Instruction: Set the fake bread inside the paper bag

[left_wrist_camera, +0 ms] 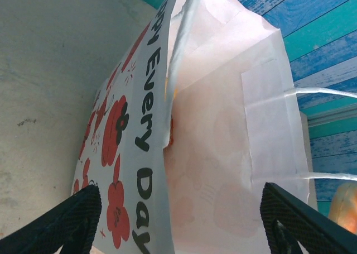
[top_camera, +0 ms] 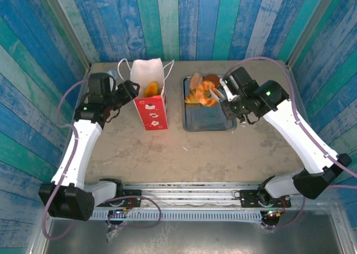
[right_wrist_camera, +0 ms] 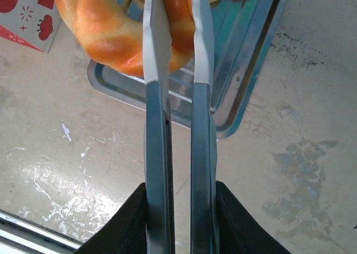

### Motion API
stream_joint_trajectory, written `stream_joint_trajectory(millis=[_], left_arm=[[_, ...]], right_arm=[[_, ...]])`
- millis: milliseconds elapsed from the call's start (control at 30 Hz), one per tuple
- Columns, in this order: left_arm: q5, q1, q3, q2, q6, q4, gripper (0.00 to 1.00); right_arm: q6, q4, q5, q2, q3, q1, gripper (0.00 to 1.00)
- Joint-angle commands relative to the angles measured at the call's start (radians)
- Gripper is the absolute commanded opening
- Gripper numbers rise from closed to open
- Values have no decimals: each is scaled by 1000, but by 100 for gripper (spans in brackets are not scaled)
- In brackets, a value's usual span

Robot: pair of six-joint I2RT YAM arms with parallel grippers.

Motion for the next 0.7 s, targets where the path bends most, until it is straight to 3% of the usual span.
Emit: stream_joint_trajectory(millis=[0, 333, 667], left_arm=[[-79, -11, 39, 39, 16, -2, 75], [-99, -20, 73, 92, 32, 17, 54], [-79, -21, 75, 92, 43, 41, 32]], right_arm=[[-26, 24, 31, -35, 51, 9, 30], [-53, 15, 69, -6, 221, 58, 30], [-83, 2, 118, 147, 484, 161, 30]])
